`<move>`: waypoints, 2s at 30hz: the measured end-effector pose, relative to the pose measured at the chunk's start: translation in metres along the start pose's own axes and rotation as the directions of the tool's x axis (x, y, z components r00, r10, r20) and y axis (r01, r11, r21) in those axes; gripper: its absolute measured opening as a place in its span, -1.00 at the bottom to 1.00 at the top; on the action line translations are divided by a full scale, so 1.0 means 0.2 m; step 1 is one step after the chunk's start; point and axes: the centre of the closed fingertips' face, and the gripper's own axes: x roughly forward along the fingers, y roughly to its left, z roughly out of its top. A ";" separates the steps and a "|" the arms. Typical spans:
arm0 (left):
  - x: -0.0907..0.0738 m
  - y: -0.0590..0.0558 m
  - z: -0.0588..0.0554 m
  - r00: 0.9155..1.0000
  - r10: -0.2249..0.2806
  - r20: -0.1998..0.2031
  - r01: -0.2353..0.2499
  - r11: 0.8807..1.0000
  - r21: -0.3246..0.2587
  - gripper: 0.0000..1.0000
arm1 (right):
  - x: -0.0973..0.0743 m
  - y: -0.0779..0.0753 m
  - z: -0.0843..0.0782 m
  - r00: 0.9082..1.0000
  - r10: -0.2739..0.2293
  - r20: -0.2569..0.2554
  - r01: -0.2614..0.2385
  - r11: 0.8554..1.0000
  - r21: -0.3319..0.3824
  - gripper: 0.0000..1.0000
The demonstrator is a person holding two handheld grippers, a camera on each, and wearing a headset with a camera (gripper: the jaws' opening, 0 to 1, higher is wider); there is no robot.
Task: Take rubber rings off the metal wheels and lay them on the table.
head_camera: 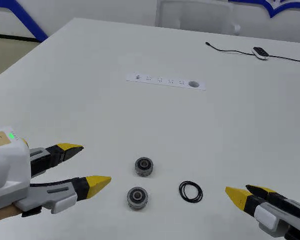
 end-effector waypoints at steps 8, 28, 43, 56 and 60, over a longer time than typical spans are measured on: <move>-0.04 -0.02 -0.04 1.000 0.019 0.002 -0.019 1.000 -0.010 0.30 | -0.01 0.08 -0.01 0.998 0.053 -0.032 -0.058 0.986 -0.156 0.00; -0.05 -0.08 -0.09 0.999 0.033 -0.021 -0.032 0.999 0.017 0.58 | 0.03 0.13 -0.05 0.982 0.093 -0.164 -0.146 0.926 -0.348 0.37; -0.04 -0.11 -0.12 0.998 -0.004 -0.064 0.007 0.998 0.061 0.83 | 0.04 0.17 -0.04 0.979 0.096 -0.182 -0.164 0.898 -0.409 0.60; -0.05 -0.12 -0.17 0.995 -0.002 -0.099 0.009 0.997 0.070 1.00 | 0.04 0.17 0.00 0.981 0.073 -0.181 -0.156 0.853 -0.499 0.76; -0.05 -0.11 -0.21 0.993 0.002 -0.120 0.008 0.996 0.088 1.00 | 0.04 0.17 0.00 0.979 0.070 -0.190 -0.161 0.839 -0.520 0.79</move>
